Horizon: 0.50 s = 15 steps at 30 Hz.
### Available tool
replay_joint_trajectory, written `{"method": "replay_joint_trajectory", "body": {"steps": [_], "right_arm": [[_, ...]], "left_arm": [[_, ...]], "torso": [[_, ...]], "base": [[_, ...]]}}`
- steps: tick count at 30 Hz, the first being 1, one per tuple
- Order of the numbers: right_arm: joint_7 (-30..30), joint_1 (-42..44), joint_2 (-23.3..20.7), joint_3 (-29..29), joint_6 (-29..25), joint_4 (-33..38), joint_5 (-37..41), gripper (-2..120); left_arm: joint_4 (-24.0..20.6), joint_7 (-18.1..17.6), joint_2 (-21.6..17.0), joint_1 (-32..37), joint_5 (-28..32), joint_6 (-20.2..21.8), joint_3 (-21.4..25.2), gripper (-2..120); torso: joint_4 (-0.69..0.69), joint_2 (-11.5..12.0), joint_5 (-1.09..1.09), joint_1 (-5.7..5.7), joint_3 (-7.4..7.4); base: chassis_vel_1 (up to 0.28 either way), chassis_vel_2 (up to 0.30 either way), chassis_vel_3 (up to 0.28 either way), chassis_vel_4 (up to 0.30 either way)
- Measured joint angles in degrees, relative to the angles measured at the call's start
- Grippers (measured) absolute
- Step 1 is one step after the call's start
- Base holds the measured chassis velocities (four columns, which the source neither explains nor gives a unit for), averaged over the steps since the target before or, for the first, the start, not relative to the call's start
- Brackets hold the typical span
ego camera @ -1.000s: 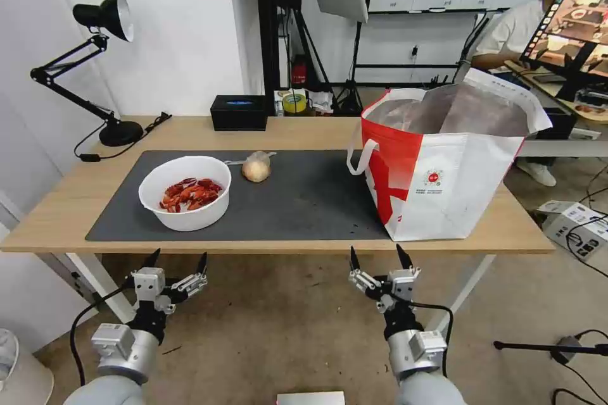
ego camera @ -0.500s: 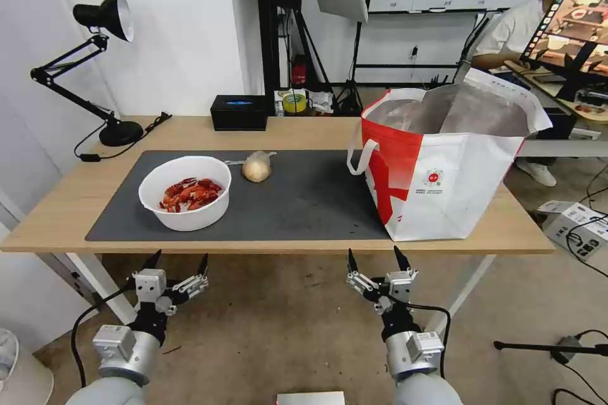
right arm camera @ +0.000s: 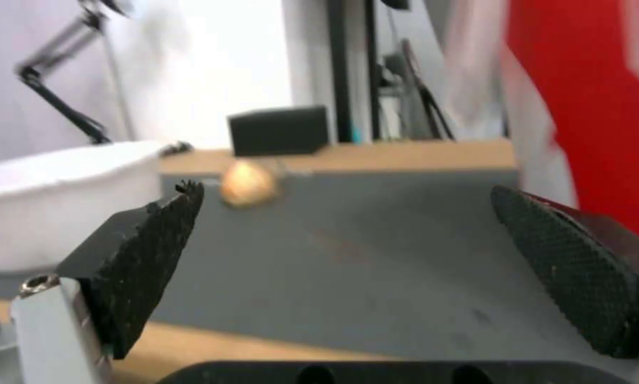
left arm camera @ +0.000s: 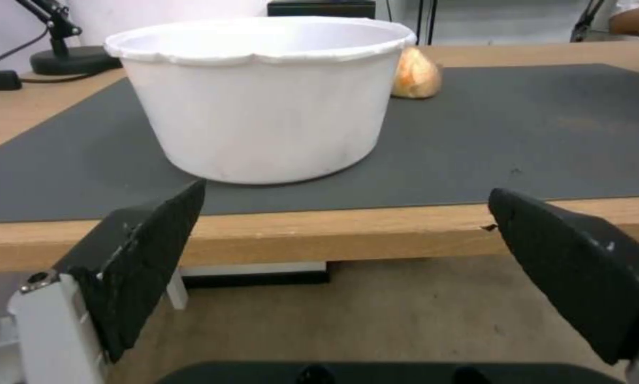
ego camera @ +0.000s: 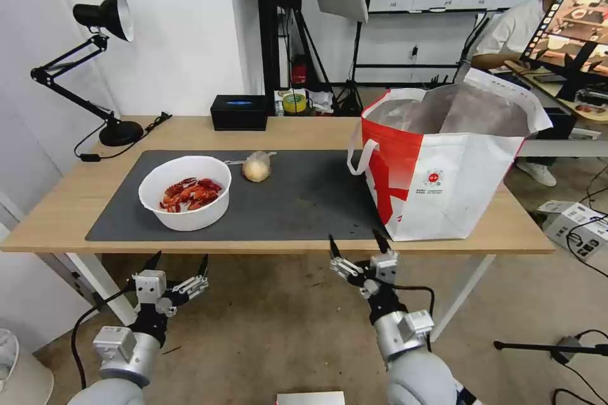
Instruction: Pick up the trash from the table and place it into the takeout bag.
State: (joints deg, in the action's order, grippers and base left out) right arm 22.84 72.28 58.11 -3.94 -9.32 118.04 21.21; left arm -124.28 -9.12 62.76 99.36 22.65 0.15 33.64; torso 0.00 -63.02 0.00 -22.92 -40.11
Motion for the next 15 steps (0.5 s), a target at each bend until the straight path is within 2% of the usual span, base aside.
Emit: {"method": "replay_joint_trajectory", "body": {"steps": [5, 15], "right_arm": [[-1.84, -5.13, -0.22, -0.93, 1.25, -0.71, 2.36, 100], [-2.73, -20.29, 1.35, -7.79, 4.93, -6.83, 7.6, 100]], "left_arm": [[-0.09, 0.0, -0.29, 0.12, 0.05, 0.0, 0.23, 100], [0.26, 0.01, -0.75, 0.12, 0.33, -0.05, 0.45, 100]], "torso": [[-0.01, 0.0, 0.01, 0.0, 0.0], [0.0, 0.01, -0.01, 0.0, 0.0]], "base": [[0.0, 0.0, 0.0, 0.0], [0.0, 0.0, 0.0, 0.0]]}}
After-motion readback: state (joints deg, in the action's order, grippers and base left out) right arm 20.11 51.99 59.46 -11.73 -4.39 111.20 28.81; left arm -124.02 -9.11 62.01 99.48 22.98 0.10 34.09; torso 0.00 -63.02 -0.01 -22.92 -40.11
